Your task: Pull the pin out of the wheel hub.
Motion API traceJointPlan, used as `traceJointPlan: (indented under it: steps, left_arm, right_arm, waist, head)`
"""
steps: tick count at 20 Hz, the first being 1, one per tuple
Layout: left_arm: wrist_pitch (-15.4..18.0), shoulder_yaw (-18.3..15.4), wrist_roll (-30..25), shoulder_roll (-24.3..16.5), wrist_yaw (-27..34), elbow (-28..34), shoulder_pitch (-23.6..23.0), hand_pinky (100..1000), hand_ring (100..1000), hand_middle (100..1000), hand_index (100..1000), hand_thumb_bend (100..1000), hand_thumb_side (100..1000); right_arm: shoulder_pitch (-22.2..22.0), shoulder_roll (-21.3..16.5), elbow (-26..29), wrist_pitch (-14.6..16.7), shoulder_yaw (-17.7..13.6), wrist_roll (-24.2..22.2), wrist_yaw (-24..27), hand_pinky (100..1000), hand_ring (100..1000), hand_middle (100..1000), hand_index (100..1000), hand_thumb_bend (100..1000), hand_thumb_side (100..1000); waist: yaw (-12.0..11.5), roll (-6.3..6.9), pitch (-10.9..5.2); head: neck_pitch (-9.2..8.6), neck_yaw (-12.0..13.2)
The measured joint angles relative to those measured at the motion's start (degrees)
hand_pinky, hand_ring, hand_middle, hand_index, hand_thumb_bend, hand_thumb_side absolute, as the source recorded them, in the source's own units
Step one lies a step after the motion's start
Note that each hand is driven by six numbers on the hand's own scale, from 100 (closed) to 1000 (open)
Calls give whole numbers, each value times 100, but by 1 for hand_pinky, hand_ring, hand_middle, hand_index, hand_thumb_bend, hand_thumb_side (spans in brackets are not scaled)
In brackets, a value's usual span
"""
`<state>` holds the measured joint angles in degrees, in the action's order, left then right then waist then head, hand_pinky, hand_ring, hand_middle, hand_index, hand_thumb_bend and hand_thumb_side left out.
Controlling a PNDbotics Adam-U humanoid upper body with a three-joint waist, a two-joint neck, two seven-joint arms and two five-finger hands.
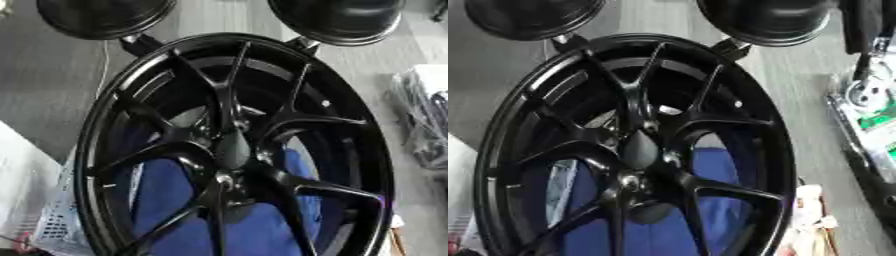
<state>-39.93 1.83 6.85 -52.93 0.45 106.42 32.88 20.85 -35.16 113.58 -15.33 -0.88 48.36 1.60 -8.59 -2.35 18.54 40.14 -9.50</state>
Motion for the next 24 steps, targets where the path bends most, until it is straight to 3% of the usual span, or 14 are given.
traceJointPlan:
  steps: [5,9,11,12,16,20,24]
  left_arm:
    - [-406,-71,336,54,-18,-720,-28,715,468,352,538,100,240]
    - [-376,119,252,203,-119,-1309,244,769,569,511,671,100,215]
    - [-241,226,112,275,-179,-1607,364,861,757,722,817,100,293]
    - [-161,277,31,305,-221,-1754,410,891,807,779,864,100,420]
    - [176,409,-309,375,-478,-2329,593,898,840,804,892,100,399]
    - [517,419,-590,417,-802,-2755,656,892,841,802,888,100,170]
    - [888,360,-745,457,-998,-3073,665,886,835,792,879,100,167]
  right_arm:
    - [51,0,0,-3,22,-3,0,526,615,615,599,100,682]
    - [66,2,0,-2,40,-2,0,525,615,614,598,100,684]
    - [67,5,0,-2,55,-1,0,525,615,614,598,100,686]
    - [68,6,0,-1,55,-1,0,525,614,614,598,100,687]
    - [76,8,0,1,57,2,0,525,614,614,598,100,684]
    - [77,8,0,6,60,6,0,525,614,615,598,100,666]
    - [79,8,0,8,72,8,0,525,615,615,597,100,658]
  waist:
    - [78,5,-12]
    - [114,4,-14]
    - [121,3,-14]
    - [122,3,-14]
    - [131,4,-14]
    - [113,5,-18]
    - [107,-4,-19]
  head:
    - [-4,85]
    - [-5,112]
    - [-5,122]
    - [-5,127]
    - [-5,131]
    - [-5,131]
    - [-5,130]
